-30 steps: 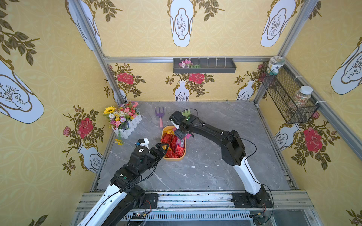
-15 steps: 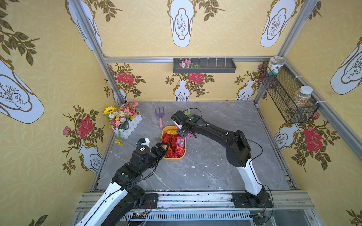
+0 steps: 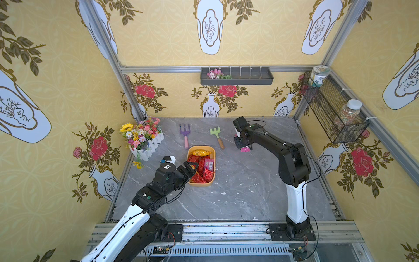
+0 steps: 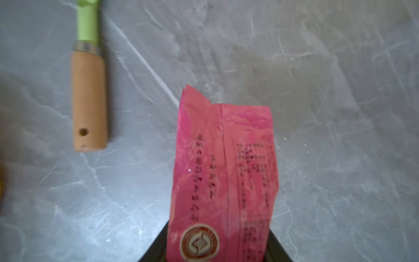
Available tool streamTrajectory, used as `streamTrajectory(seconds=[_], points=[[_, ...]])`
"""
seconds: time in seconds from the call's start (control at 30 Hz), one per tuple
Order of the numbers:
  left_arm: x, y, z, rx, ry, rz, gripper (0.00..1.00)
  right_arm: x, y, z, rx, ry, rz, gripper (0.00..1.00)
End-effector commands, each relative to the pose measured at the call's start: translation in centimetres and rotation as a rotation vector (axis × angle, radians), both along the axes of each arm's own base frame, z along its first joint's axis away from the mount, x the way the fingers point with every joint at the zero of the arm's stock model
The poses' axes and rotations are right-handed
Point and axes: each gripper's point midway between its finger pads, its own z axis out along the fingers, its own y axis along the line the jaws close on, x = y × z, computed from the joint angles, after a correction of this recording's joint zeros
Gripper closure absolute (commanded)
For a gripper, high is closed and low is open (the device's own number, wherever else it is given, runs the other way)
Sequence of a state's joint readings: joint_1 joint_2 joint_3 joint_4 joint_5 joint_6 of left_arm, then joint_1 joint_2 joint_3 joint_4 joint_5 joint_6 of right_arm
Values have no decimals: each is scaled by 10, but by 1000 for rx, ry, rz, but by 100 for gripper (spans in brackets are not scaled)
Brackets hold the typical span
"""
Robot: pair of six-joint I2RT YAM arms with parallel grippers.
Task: Take the tea bags out of the storage box
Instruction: Place the tea bag at the center of the board.
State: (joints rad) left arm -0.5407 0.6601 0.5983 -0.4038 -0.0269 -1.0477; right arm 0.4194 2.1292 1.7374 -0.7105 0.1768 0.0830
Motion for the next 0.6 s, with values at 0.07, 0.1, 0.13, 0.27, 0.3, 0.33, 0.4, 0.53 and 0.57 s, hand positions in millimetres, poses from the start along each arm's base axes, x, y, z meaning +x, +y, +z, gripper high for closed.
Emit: streamTrajectory(seconds=[0.07,0.1,0.13,0.27,0.3,0.33,0.4,0.53,0.57], points=[[-2,-1,6,-26,-37,-14,9,7,-22,-38,29,90,-116,56],[-4,0,5,-27,-36,-12,9,7,-25,-44,31,100,-127,56],[-5,1,5,-28,-35,-9,9,8,-26,-48,30,106,-130,55],[-11,6,-3,-19,-19,2,9,8,-28,-58,32,120,-150,53],[-12,7,-5,-21,-16,4,9,8,-28,-59,35,121,-157,49],[-13,7,-5,-26,-17,7,9,7,-28,-60,40,125,-160,43],[-14,8,-6,-32,-18,10,9,5,-29,-59,43,125,-173,28],[-16,11,-5,-27,-14,18,9,1,-32,-28,56,57,-191,14],[-16,12,-5,-25,-16,22,8,0,-32,-15,64,26,-187,13]])
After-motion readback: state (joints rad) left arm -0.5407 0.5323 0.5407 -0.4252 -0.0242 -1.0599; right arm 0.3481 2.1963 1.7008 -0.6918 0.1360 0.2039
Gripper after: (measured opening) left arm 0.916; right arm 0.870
